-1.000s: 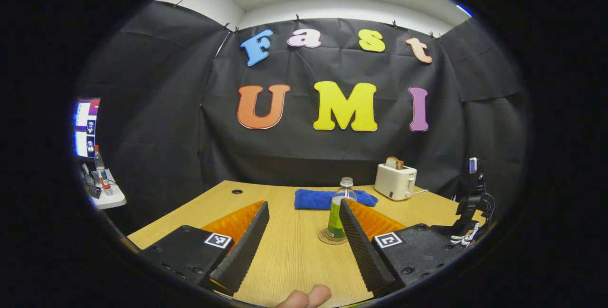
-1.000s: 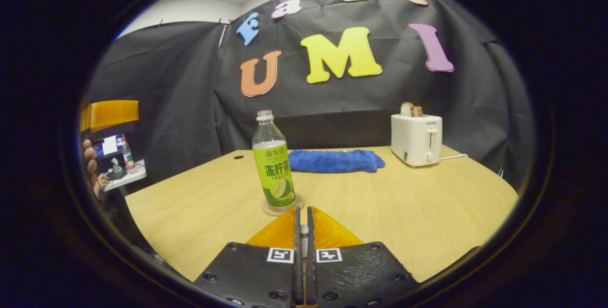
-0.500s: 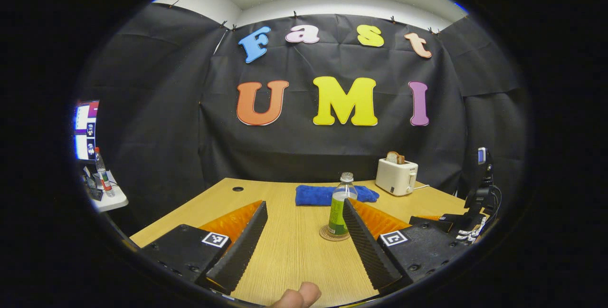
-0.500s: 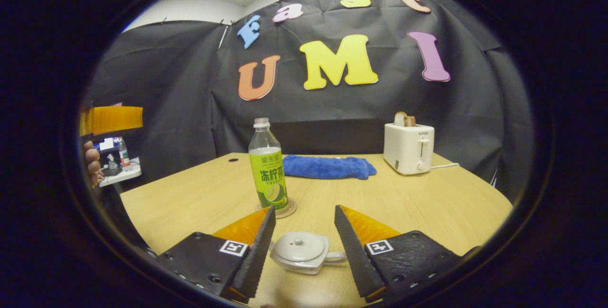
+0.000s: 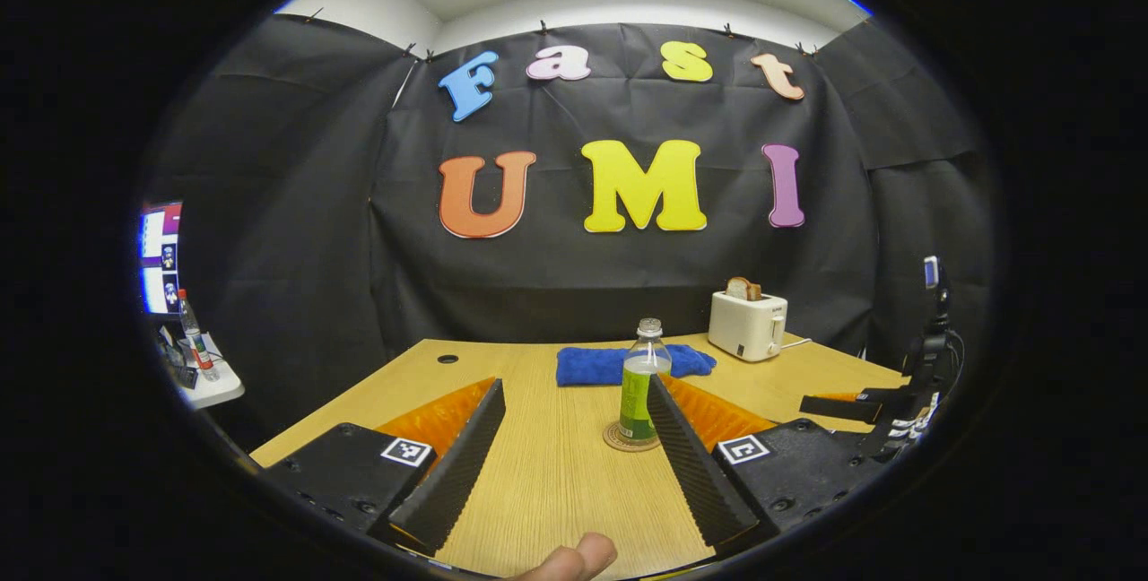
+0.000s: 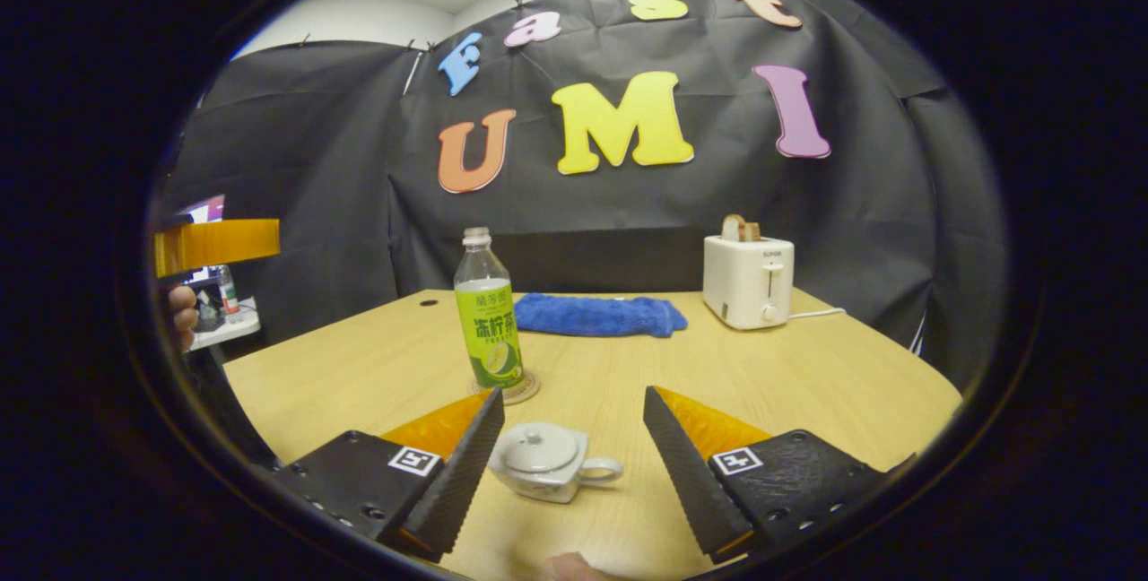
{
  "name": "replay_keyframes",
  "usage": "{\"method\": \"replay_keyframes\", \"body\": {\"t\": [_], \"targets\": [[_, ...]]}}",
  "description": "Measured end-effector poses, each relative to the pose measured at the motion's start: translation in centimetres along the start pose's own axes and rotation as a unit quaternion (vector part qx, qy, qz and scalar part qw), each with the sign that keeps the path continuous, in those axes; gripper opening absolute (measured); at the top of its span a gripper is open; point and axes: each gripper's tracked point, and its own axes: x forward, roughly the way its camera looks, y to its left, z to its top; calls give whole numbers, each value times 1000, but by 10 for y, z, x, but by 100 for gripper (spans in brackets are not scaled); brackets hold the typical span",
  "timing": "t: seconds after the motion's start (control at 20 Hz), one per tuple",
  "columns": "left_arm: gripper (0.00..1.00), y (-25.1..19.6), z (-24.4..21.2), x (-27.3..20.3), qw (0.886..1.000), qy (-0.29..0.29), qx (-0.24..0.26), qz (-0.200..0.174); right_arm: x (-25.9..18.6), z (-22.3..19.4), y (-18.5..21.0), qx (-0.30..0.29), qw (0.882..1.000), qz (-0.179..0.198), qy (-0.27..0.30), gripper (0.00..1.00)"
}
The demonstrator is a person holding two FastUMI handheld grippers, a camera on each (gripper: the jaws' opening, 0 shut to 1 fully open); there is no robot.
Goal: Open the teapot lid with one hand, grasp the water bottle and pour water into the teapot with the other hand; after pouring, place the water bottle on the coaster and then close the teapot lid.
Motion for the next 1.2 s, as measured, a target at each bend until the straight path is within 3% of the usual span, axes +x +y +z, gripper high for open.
{"method": "replay_keyframes", "body": {"t": [0.7,1.2], "targets": [[99,-32,-4,-2,1000,9,3,-5,-93,97,-60,-34,993,-88,-73,93],[99,-31,14,-16,1000,-20,12,-1,-109,97,-52,-35,992,-91,-78,95]]}}
